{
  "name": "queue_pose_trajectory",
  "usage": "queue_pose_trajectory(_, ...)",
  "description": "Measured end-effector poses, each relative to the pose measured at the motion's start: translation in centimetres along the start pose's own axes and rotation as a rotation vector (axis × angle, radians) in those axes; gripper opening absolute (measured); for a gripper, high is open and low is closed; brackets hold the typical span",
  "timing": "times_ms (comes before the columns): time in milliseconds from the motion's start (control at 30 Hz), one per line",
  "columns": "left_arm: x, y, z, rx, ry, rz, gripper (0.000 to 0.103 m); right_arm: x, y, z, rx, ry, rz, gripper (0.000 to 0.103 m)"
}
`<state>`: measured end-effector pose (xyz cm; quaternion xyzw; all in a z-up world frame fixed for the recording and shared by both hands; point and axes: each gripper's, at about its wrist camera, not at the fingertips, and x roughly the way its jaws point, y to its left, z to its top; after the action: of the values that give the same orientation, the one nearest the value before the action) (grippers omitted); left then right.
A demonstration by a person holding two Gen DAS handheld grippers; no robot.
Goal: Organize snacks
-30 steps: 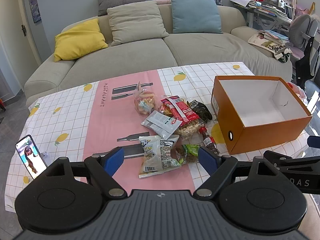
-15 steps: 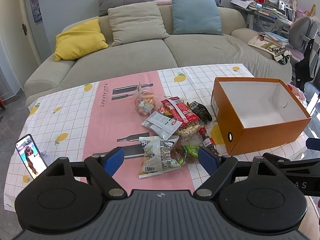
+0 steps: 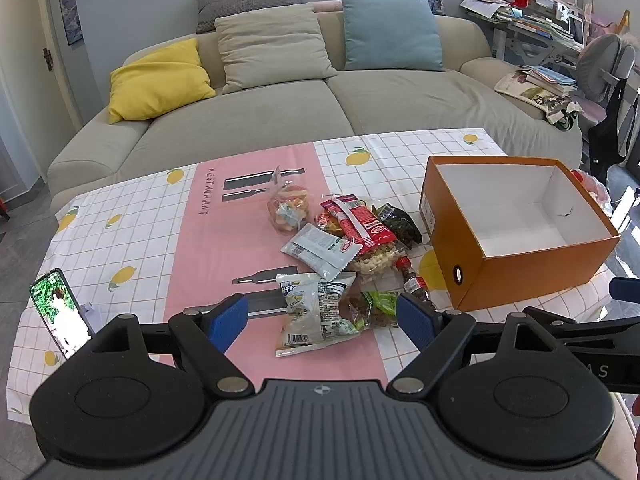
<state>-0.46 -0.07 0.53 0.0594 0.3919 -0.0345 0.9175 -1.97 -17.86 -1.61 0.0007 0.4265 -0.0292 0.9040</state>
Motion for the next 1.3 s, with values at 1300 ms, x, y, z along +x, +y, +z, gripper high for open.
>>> queue_pose_trajectory(1300, 3.9, 4.5, 0.7, -0.158, -0.049, -0.053, 0.081, 2.6, 1.7, 1.1, 0.071, -0.2, 0.178, 0.1)
